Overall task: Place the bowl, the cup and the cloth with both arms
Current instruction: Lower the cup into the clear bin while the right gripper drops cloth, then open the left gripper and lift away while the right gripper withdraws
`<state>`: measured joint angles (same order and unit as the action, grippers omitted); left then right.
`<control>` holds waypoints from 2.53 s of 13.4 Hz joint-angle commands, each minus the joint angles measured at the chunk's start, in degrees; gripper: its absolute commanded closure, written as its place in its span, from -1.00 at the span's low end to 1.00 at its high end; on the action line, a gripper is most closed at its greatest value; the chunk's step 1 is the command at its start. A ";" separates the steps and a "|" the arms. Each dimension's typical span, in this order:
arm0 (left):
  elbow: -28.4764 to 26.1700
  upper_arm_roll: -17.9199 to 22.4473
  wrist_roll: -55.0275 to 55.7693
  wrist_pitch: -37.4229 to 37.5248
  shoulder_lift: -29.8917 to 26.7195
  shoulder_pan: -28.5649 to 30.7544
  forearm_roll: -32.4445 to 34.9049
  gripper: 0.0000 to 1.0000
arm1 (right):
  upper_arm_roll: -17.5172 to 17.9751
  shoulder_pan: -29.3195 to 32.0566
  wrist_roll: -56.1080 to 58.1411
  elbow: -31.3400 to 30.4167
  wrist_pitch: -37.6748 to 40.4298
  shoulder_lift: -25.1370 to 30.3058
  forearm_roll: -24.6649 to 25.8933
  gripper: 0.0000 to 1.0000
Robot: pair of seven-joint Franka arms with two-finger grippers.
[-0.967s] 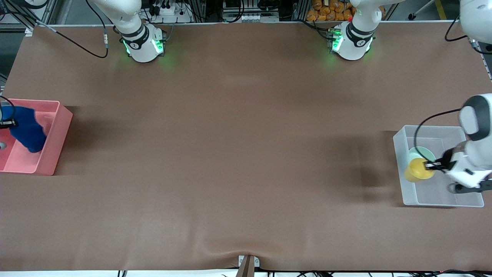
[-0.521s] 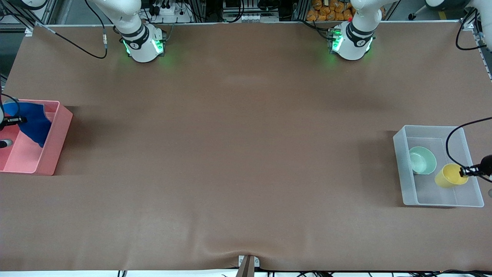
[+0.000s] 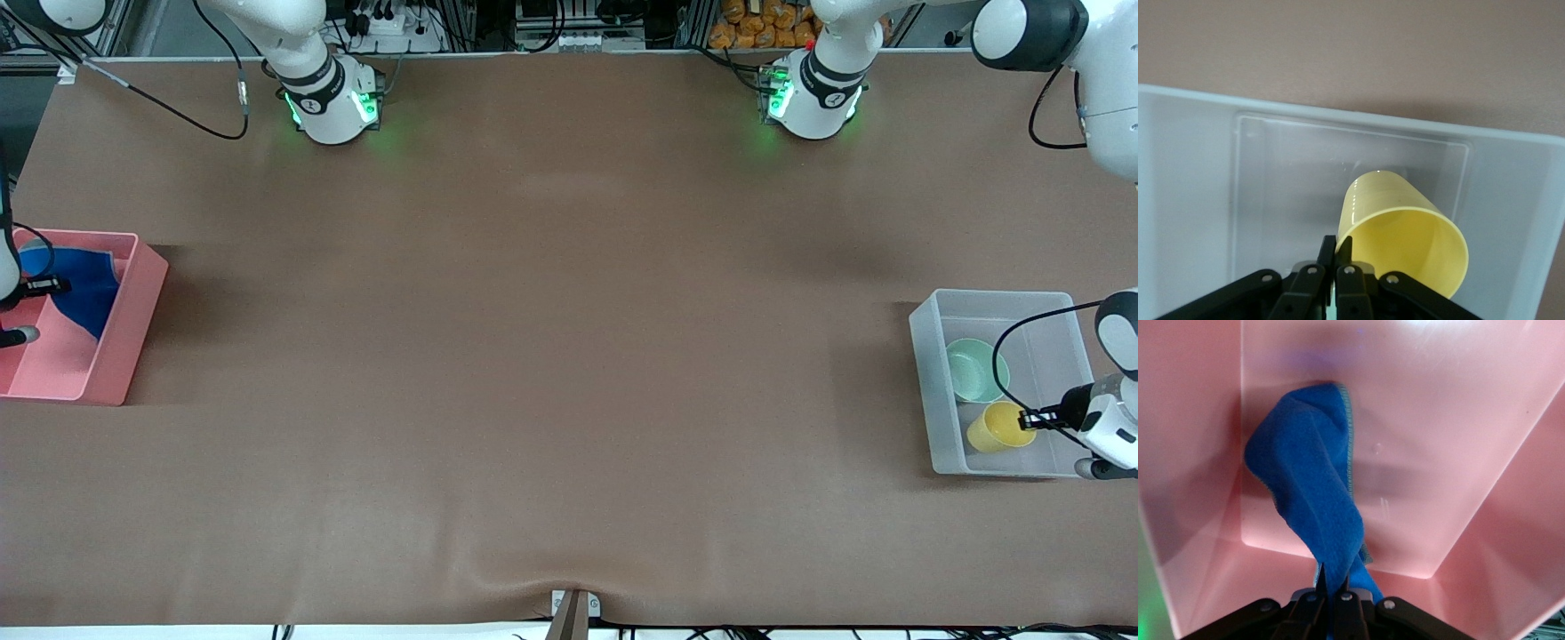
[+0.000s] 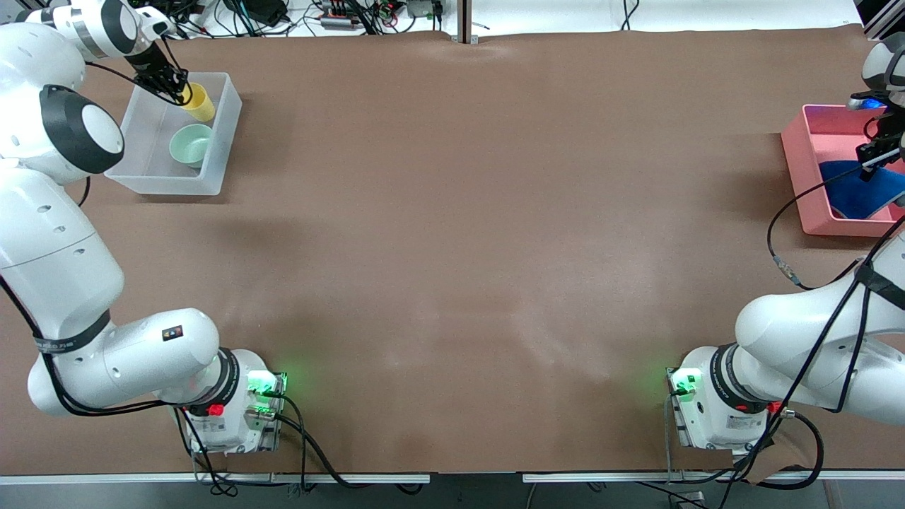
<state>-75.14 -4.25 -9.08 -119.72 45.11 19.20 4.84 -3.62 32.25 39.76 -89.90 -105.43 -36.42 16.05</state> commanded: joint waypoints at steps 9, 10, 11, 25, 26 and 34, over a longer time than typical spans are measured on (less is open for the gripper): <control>1.32 0.03 -0.24 -2.27 -0.19 -1.53 0.86 -1.00 | 1.07 1.85 1.98 0.34 -2.24 -1.28 -0.85 1.00; 1.23 -0.14 -0.15 -2.18 -0.37 -1.53 1.39 -1.00 | 1.07 1.85 1.90 0.34 -2.15 -1.28 -0.85 1.00; 0.53 -0.23 0.02 -1.83 -1.59 -2.05 1.48 -1.00 | 1.07 1.76 1.98 0.42 -1.89 -1.19 -0.85 1.00; -14.12 -1.89 14.96 13.11 -26.18 -16.12 0.87 -1.00 | 1.51 -7.99 1.38 7.54 13.13 13.30 -2.69 -1.00; -17.46 -2.86 14.97 13.02 -29.43 -15.95 0.69 -1.00 | 1.51 -9.13 -0.02 7.46 14.36 14.27 -3.83 -1.00; -18.91 -4.81 7.23 20.92 -40.80 -15.68 -2.90 -1.00 | 1.51 -22.13 -25.14 7.02 26.23 23.76 -10.06 -1.00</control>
<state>-92.97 -9.36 -1.11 -100.39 7.19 2.89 3.99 -1.58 12.94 20.35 -81.56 -80.77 -15.72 8.86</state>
